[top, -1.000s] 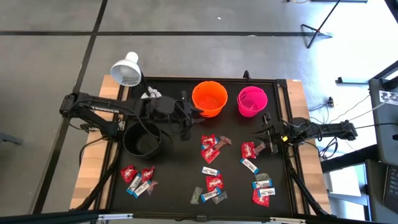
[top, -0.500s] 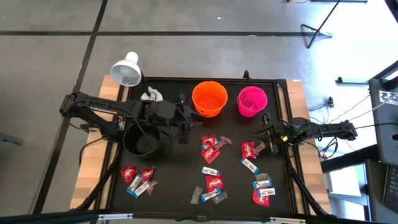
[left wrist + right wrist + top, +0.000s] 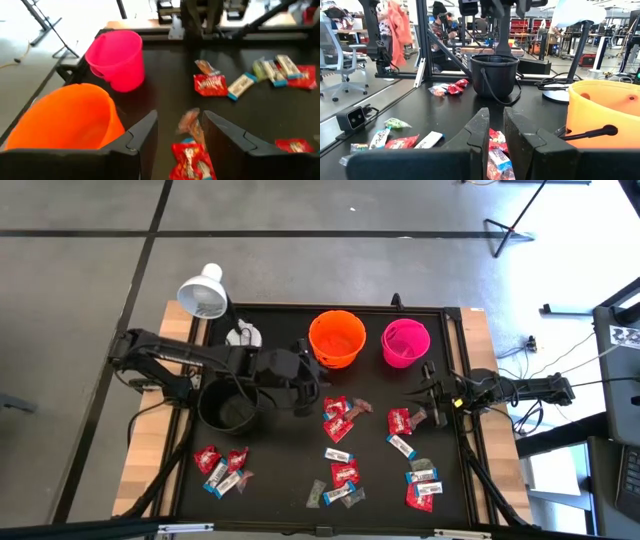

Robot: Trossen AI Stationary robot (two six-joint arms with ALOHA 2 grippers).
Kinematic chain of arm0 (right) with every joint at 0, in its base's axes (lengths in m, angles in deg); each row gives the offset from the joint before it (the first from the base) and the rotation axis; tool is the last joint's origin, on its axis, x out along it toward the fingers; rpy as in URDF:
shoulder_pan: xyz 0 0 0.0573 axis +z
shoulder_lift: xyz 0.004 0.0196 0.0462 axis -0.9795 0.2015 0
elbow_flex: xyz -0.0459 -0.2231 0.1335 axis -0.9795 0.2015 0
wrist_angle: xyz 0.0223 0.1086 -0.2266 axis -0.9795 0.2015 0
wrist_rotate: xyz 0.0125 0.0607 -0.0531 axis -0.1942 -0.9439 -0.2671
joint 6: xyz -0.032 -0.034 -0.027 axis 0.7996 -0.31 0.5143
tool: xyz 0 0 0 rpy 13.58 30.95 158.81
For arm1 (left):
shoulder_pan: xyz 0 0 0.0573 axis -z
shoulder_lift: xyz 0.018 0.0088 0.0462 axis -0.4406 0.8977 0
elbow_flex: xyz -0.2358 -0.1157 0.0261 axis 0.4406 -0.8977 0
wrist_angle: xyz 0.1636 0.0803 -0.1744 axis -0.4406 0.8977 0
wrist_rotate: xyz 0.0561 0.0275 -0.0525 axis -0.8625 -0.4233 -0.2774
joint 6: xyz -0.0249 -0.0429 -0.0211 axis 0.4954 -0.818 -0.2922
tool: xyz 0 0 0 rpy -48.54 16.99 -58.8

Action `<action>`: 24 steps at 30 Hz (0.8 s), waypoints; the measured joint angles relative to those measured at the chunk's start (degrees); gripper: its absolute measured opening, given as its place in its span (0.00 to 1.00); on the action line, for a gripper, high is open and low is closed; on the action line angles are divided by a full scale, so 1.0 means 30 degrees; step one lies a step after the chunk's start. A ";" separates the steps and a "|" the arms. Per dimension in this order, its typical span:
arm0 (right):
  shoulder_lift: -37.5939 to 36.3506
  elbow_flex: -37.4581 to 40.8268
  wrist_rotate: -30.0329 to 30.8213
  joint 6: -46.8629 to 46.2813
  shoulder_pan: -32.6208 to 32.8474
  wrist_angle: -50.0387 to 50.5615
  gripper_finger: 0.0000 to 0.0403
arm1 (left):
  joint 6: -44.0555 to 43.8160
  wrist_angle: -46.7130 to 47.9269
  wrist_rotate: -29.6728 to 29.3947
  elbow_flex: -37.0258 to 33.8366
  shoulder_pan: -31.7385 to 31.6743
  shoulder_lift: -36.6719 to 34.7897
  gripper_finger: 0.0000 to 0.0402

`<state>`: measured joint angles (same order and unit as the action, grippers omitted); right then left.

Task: Sort candy
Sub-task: Put the red candy into the orange bucket

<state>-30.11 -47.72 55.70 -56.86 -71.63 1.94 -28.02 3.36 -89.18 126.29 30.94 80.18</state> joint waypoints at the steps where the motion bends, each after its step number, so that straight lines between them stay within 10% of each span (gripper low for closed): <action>1: 0.0000 0.0001 0.0001 0.0000 -0.0002 -0.0007 0.14 | -0.0135 -0.0102 0.0015 0.0000 -0.0098 0.0003 0.36; 17: 0.0000 0.0005 -0.0028 0.0000 -0.0003 -0.0022 0.14 | -0.1126 0.0403 0.0590 0.0117 -0.0292 0.0007 0.36; 24: 0.0000 0.0001 -0.0028 0.0000 0.0000 -0.0028 0.14 | -0.0174 0.3468 -0.0701 0.3605 -0.0144 0.0286 0.36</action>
<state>-30.11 -47.72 55.62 -56.86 -71.63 1.85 -28.54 13.76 -91.28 137.11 30.51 81.04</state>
